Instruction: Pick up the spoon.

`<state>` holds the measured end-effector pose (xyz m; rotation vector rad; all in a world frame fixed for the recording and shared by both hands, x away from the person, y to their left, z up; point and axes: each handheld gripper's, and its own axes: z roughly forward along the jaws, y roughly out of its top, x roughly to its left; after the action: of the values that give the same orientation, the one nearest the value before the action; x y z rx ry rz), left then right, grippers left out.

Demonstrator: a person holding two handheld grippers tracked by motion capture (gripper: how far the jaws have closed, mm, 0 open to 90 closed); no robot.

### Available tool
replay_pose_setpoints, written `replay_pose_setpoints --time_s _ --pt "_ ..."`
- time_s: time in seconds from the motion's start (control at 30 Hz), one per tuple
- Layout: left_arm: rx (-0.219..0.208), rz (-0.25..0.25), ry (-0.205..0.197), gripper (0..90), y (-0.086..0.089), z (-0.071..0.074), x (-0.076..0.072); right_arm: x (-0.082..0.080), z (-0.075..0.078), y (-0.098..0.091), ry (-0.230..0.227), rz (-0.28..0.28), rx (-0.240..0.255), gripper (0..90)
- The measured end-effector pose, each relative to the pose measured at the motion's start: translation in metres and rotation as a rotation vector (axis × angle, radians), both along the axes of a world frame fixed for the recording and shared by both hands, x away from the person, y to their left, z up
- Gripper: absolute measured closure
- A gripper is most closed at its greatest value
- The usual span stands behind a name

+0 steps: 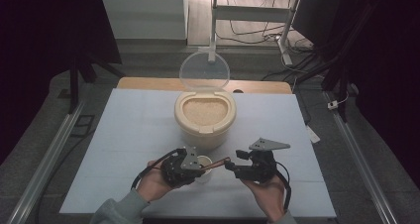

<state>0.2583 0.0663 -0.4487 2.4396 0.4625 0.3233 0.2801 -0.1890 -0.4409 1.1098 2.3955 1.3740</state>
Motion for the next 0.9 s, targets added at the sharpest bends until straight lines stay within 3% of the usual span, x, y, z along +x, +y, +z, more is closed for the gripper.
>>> replay_pose_setpoints --time_s 0.13,0.37,0.53,0.77,0.9 --pt "-0.014 0.010 -0.015 78.5 -0.001 0.000 -0.001 0.001 -0.006 0.001 0.052 -0.005 0.072 38.2" --pt "-0.038 0.020 -0.037 78.5 -0.001 0.001 -0.003 0.003 -0.013 0.005 0.115 0.000 0.149 40.1" --pt "-0.040 0.017 -0.041 78.5 -0.004 -0.001 -0.004 0.003 -0.014 0.008 0.120 0.002 0.171 42.7" --pt "-0.040 0.011 -0.046 78.5 -0.006 -0.001 -0.005 0.002 -0.015 0.010 0.128 0.019 0.203 53.3" --pt "-0.040 0.017 -0.050 78.6 -0.006 -0.002 -0.005 0.002 -0.013 0.008 0.123 0.037 0.249 61.1"
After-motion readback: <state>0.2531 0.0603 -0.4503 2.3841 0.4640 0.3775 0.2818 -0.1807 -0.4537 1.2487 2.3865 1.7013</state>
